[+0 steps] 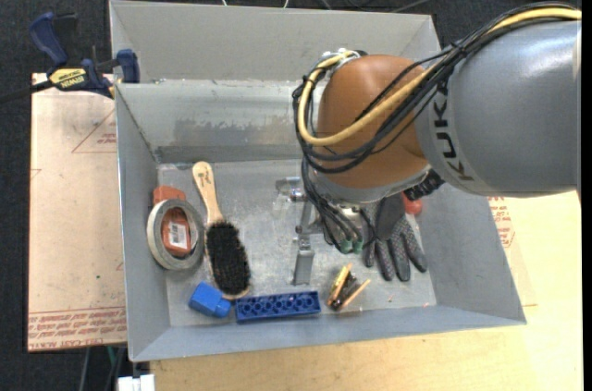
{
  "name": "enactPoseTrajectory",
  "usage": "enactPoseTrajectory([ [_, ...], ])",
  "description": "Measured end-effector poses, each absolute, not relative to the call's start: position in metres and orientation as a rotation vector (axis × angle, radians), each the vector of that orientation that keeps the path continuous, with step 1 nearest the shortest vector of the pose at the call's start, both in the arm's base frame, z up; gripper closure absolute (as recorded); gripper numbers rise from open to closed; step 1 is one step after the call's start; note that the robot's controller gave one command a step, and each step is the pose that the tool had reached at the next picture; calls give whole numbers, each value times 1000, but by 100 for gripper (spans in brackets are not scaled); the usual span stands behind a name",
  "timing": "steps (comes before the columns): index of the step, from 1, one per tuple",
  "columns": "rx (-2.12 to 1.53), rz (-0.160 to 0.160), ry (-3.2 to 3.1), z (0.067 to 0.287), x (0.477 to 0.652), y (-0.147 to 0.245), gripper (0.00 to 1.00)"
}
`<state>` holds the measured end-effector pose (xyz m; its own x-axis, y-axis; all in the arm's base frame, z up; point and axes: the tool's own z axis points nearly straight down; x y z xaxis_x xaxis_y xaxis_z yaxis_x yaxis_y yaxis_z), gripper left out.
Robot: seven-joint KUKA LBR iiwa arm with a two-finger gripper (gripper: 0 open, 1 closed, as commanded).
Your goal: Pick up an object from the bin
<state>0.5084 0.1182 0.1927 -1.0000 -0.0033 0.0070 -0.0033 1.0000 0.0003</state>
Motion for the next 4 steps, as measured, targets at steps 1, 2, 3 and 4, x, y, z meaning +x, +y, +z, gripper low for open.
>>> enactPoseTrajectory([
  [1,0,-2,-3142,196,510,118,0],
  [2,42,-2,-3145,191,511,120,0],
  [3,182,-4,-3142,149,551,102,0],
  [4,272,-5,-3133,113,520,144,0],
])
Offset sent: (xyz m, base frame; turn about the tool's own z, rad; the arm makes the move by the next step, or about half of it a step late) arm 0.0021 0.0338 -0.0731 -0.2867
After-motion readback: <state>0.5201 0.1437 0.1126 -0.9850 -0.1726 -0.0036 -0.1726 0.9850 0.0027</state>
